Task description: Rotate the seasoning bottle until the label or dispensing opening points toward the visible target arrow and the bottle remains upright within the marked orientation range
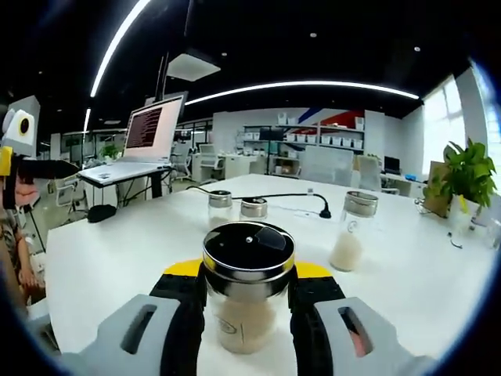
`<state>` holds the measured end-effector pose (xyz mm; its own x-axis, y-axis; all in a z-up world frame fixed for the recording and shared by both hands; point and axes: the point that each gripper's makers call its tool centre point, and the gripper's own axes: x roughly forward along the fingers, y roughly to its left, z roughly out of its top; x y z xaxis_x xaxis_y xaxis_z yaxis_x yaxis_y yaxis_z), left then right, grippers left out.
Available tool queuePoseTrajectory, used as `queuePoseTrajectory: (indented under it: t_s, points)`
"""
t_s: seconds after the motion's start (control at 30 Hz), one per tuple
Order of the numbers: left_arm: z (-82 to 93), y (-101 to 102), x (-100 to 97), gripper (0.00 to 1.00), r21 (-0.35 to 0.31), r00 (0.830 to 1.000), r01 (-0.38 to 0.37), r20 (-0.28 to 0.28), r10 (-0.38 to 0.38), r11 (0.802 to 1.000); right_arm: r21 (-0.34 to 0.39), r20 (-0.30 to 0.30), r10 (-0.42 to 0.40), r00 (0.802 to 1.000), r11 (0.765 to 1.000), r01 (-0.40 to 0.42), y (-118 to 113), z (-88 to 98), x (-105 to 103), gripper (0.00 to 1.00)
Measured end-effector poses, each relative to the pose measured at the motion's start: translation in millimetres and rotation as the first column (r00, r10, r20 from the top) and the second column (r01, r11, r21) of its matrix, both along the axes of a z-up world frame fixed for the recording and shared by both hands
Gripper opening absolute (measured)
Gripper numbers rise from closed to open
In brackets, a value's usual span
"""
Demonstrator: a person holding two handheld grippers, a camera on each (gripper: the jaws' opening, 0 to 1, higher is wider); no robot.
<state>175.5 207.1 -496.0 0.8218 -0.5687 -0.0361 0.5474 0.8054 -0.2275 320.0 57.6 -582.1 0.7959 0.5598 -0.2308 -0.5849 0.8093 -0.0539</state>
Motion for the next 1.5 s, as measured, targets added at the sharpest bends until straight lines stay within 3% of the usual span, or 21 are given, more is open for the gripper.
queuePoseTrajectory:
  t_s: [0.3, 0.8, 0.87, 1.03, 1.3, 1.5]
  points:
    - [-1.1, 0.9, 1.3, 0.83, -0.003, 1.0, 0.006, -0.008, -0.006, 1.0, 0.022, 0.008, -0.019, 1.0, 1.0, 0.019, -1.1, -1.5, 0.6, 0.4]
    - [-3.0, 0.7, 2.4, 0.83, -0.002, 1.0, 0.005, -0.014, -0.005, 1.0, -0.021, -0.004, -0.016, 1.0, 1.0, 0.016, -1.1, -3.2, 1.8, 0.42]
    - [-1.9, -0.2, 2.0, 0.83, -0.006, 1.0, 0.011, -0.011, -0.011, 1.0, -0.06, 0.014, -0.002, 1.0, 0.998, 0.003, -0.2, -3.7, 2.9, 0.45]
    - [-1.2, 0.7, 0.7, 0.83, -0.006, 1.0, 0.009, -0.009, -0.009, 1.0, -0.044, 0.036, 0.013, 0.999, 0.999, -0.012, -0.5, 7.4, -1.4, 0.54]
    - [1.4, 3.2, -1.0, 0.83, -0.01, 1.0, -0.004, 0.004, 0.004, 1.0, -0.049, 0.065, 0.009, 0.998, 0.999, -0.006, -27.2, 26.3, -11.9, 0.61]
    - [0.7, -0.6, -0.3, 0.84, 0.0, 1.0, 0.002, 0.006, -0.002, 1.0, -0.052, 0.093, 0.0, 0.996, 0.999, 0.005, -55.2, 40.5, -19.3, 0.61]
